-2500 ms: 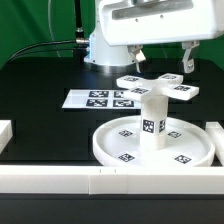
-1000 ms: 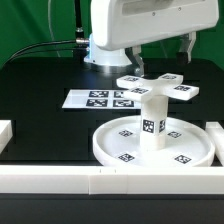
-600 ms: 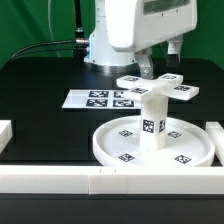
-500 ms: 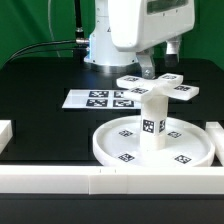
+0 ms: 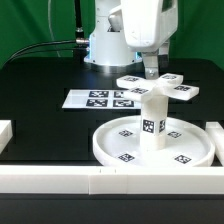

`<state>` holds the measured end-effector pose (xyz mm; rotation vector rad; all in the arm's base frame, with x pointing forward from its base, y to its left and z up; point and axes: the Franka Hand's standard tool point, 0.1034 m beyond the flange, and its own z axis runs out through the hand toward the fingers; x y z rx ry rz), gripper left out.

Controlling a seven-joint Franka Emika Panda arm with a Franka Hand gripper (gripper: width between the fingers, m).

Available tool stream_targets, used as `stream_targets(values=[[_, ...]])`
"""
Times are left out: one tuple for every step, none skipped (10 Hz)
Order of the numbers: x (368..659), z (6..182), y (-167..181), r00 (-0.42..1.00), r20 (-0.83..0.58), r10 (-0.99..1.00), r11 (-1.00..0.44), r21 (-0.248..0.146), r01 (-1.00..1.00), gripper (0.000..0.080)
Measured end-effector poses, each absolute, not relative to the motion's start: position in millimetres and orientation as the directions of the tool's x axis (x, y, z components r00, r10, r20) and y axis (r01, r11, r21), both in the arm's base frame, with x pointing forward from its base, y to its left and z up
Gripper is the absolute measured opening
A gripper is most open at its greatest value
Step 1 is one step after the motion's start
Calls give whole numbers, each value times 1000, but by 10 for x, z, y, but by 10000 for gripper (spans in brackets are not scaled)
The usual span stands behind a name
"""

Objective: Assemble round table

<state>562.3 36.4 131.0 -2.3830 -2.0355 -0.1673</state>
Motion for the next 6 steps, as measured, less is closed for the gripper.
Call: stream_targets(values=[[5612,1299,373,48,63,997,-52,74,996,648],[5596,1280,387,-14,56,998,10,74,997,648],[5586,1258,379,-95,39,995,92,72,993,648],[5581,1240,366,-161,22,987,159,70,985,648],[5570,1213,362,-162,21,986,161,65,985,648],[5556,1177,363,-145,23,989,143,59,988,648]])
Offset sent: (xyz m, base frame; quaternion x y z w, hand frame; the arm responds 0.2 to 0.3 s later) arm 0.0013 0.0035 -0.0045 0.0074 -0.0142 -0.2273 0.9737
